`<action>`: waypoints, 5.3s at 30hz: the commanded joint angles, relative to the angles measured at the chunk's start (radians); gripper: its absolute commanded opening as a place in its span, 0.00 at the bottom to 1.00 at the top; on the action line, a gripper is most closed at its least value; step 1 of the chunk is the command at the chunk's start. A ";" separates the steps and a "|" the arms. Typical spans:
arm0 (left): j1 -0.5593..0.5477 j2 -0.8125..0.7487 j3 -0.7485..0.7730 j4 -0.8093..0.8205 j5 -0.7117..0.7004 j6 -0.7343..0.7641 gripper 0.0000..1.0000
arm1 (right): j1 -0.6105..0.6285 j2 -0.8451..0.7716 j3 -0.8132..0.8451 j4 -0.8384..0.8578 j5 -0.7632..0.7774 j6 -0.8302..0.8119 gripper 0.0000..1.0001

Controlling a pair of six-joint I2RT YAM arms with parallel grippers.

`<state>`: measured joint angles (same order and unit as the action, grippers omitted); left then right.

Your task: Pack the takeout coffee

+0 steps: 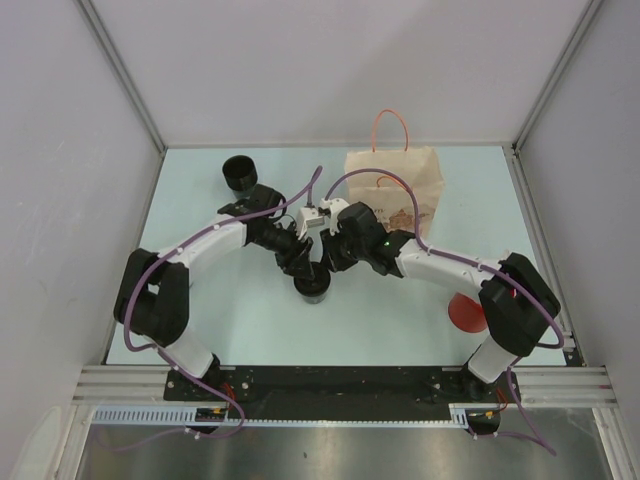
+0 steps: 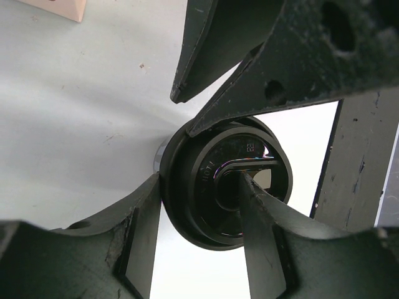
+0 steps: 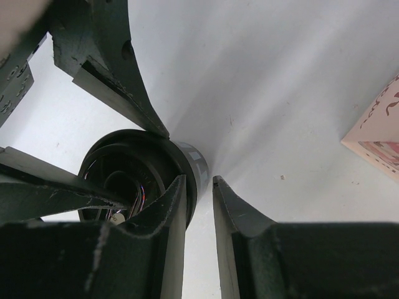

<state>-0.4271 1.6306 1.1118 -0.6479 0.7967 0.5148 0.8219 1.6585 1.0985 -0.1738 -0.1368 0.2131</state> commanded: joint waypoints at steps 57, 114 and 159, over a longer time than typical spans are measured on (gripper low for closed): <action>-0.012 -0.011 0.276 -0.154 -0.183 0.096 0.99 | -0.116 -0.327 0.233 -0.385 -0.373 -0.560 0.75; -0.340 -0.187 -0.040 -0.036 -0.407 -0.098 0.48 | -0.472 -0.638 0.070 -0.618 -0.650 -0.736 1.00; -0.340 -0.250 -0.012 -0.079 -0.531 0.137 0.10 | -0.414 -0.599 0.061 -0.590 -0.658 -0.704 1.00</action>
<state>-0.7639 1.4063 1.0595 -0.7109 0.3004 0.5411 0.3717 1.0458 1.1595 -0.8070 -0.7914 -0.5129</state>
